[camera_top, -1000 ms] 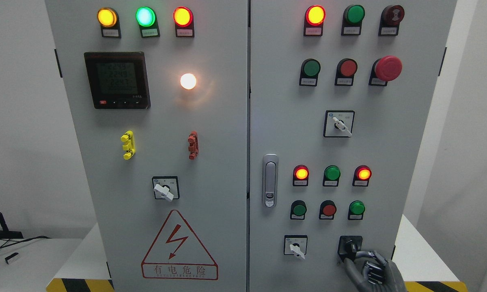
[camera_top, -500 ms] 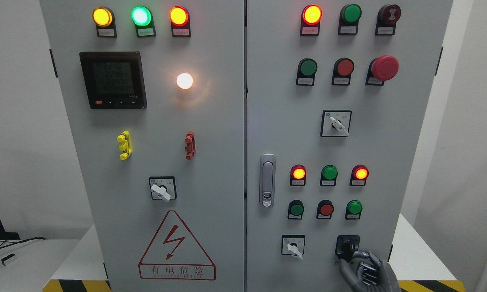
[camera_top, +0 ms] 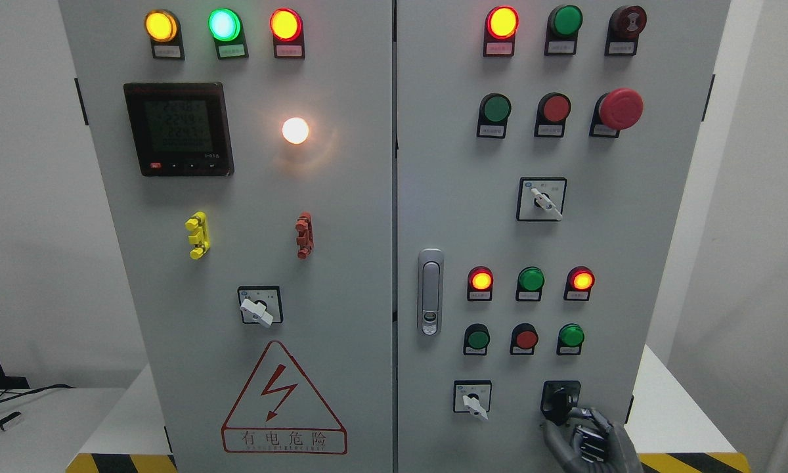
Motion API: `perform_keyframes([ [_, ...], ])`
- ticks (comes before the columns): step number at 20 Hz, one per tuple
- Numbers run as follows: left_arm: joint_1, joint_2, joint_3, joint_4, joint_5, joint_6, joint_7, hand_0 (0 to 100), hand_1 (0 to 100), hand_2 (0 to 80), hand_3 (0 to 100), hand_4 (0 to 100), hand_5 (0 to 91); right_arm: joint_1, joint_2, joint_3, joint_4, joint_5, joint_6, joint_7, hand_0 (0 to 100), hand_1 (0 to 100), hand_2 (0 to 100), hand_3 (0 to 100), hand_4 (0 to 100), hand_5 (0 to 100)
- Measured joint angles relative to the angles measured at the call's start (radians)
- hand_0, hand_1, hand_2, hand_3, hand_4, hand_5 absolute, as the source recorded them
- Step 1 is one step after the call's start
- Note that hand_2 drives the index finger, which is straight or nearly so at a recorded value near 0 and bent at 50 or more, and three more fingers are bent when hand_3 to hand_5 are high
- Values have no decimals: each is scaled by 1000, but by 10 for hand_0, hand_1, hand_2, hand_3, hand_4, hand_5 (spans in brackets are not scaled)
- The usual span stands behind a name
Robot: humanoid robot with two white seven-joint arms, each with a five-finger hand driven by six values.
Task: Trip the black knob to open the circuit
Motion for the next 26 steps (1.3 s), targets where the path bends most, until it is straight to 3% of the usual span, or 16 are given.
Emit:
perform_keyframes([
  [26,0,0,0,0,0,0,0,120,389,0,0,0,0,7,6,-7,-12,0,-3,6,376,830,503,1000,1000,961],
])
